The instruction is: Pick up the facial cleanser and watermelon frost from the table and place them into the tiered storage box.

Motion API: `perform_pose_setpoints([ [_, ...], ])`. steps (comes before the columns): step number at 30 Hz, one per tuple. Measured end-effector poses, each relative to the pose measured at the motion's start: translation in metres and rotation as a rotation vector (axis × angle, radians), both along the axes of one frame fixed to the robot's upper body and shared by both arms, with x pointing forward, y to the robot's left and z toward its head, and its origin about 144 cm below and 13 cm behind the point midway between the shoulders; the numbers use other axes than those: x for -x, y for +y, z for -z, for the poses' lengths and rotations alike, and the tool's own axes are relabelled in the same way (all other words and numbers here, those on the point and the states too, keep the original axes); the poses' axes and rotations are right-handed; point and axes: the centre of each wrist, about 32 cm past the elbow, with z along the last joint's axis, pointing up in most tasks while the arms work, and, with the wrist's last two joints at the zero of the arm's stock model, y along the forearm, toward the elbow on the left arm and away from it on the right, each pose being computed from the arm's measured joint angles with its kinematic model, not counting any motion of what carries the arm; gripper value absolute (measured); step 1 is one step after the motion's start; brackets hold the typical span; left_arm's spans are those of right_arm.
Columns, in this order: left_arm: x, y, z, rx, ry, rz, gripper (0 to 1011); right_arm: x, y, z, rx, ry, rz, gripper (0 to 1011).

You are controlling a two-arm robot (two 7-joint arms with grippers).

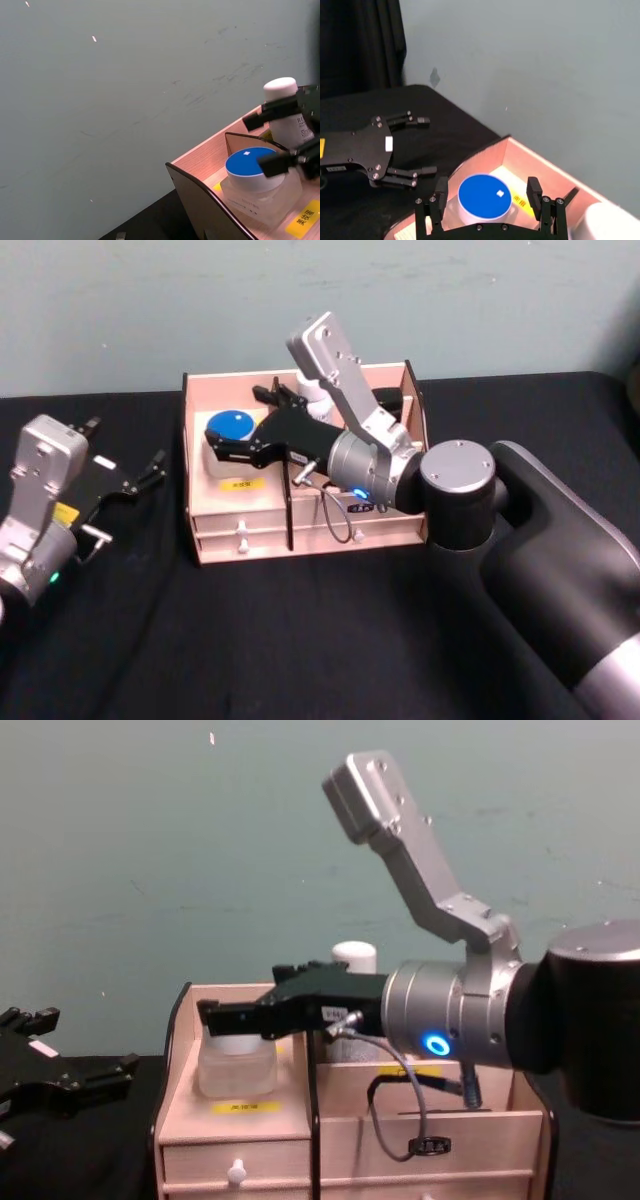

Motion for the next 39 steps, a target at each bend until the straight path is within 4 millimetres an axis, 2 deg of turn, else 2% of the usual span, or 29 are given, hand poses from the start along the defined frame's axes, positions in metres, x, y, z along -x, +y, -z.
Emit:
perform_pose_setpoints([
  [10, 0.000, 0.000, 0.000, 0.000, 0.000, 0.000, 1009, 0.020, -0.015, -0.016, -0.037, -0.154, 0.040, 1002],
  [21, 0.000, 0.000, 0.000, 0.000, 0.000, 0.000, 1010, 0.058, -0.075, -0.039, -0.079, -0.337, 0.232, 1003],
  [22, 0.000, 0.000, 0.000, 0.000, 0.000, 0.000, 1010, 0.058, -0.075, -0.039, -0.079, -0.337, 0.232, 1003],
  [30, 0.000, 0.000, 0.000, 0.000, 0.000, 0.000, 1010, 0.085, -0.121, -0.034, -0.088, -0.364, 0.402, 1002],
  [39, 0.000, 0.000, 0.000, 0.000, 0.000, 0.000, 1009, 0.098, -0.149, -0.015, -0.087, -0.331, 0.534, 1002],
])
